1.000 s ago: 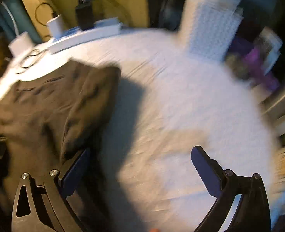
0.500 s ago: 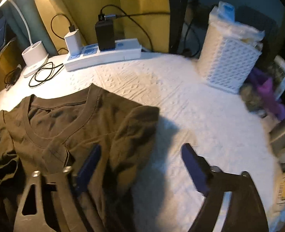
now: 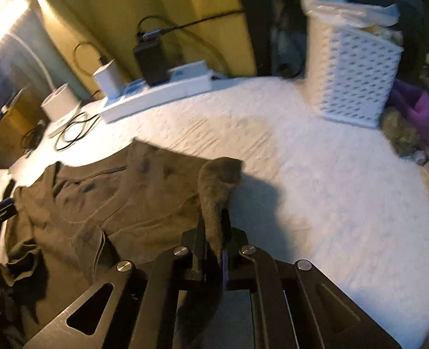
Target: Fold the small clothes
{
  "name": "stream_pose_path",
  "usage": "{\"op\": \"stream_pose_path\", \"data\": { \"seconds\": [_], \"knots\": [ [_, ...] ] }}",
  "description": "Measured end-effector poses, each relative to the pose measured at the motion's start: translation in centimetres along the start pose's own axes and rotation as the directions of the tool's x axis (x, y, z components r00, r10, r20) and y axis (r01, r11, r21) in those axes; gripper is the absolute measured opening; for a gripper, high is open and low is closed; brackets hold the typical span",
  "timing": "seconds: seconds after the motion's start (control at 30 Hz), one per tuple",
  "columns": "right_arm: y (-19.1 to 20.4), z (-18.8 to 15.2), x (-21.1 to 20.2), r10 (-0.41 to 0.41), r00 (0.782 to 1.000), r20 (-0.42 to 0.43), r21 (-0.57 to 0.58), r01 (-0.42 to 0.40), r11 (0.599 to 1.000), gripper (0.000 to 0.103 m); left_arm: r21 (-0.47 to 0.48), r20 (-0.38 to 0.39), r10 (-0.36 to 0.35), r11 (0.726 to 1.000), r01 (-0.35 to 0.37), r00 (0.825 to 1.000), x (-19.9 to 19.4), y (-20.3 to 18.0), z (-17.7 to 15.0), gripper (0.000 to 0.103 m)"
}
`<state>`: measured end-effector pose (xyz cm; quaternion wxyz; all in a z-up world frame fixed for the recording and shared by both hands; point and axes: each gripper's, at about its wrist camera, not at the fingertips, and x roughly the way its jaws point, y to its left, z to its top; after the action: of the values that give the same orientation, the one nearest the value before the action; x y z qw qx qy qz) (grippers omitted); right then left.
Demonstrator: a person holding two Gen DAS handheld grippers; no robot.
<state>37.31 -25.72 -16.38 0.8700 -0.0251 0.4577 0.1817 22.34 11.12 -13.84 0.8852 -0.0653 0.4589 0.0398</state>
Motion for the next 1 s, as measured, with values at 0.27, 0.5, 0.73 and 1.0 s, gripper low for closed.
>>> {"op": "stream_pose_path", "data": {
  "seconds": [0.27,0.5,0.73,1.0],
  "knots": [
    [-2.1,-0.4,-1.8,-0.125,0.992,0.035,-0.065,0.127,0.990,0.005,0.019,0.019,0.008,1.000,-0.008,1.000,1.0,-0.6,0.6,0.045],
    [-3.6,0.0,-1.3,-0.199,0.980,0.023,-0.130,0.201,0.971,0.004,0.023,0.041,-0.018,1.000,0.017,0.999,0.6,-2.1,2.3,0.045],
    [-3.1,-1.0,-3.3,-0.296,0.953,0.060,-0.160,0.302,0.940,0.028,0.075,0.067,-0.052,0.996,0.047,0.996,-2.6,-3.8,1.1,0.045],
    [-2.2,-3.0,-8.6,-0.273,0.957,0.098,-0.126,0.284,0.951,0.100,0.126,0.040,-0.076,0.989,0.071,0.996,-4.4,-4.9,-2.2,0.045]
  ]
}}
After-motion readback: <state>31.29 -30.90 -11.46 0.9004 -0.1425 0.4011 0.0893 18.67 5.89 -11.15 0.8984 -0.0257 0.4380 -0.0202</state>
